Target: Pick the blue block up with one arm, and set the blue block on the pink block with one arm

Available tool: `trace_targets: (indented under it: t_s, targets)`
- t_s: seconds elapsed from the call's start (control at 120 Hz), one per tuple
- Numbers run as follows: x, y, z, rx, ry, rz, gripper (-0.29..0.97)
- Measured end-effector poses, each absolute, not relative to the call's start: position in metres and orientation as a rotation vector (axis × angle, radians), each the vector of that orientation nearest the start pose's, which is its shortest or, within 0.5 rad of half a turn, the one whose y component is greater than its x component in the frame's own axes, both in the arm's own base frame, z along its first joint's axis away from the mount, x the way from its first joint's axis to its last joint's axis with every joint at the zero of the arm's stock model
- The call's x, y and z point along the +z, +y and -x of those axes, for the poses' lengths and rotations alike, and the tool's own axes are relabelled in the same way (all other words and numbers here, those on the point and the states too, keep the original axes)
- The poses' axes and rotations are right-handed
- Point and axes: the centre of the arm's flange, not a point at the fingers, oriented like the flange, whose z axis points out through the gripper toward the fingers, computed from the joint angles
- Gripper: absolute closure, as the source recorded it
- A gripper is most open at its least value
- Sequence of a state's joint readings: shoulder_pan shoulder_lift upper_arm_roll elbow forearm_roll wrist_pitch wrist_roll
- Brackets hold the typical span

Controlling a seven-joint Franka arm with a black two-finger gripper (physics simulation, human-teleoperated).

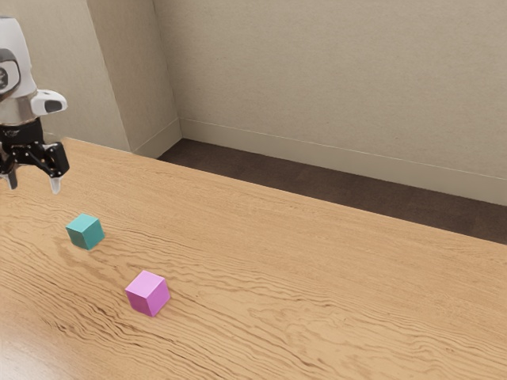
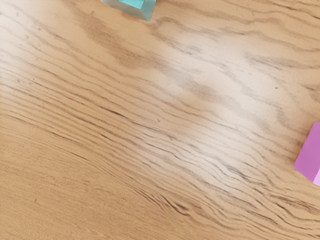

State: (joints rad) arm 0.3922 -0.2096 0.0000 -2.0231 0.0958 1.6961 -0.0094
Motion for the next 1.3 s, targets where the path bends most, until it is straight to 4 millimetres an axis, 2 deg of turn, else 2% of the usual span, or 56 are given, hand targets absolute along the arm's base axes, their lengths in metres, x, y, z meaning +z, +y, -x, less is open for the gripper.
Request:
trace_targets:
  t_s: [0.075, 0.142, 0.325, 0.425, 0.642, 0.767, 0.942, 1.092, 1.3]
  targets:
    - [0.484, 0.219, -0.458, 0.224, -0.603, 3.002, 0.00]
    - [0.457, 0.236, -0.469, 0.204, -0.608, 2.998, 0.00]
    - [0.407, 0.266, -0.489, 0.115, -0.559, 3.004, 0.00]
    - [0.388, 0.274, -0.490, 0.061, -0.524, 3.010, 0.00]
    - [0.352, 0.278, -0.503, -0.042, -0.417, 3.036, 0.00]
    - [0.340, 0.281, -0.508, -0.092, -0.383, 3.052, 0.00]
    - [0.319, 0.297, -0.509, -0.122, -0.354, 3.072, 0.00]
    - [0.311, 0.304, -0.517, -0.143, -0.285, 3.077, 0.00]
    - [0.305, 0.309, -0.519, -0.157, -0.211, 3.081, 0.00]
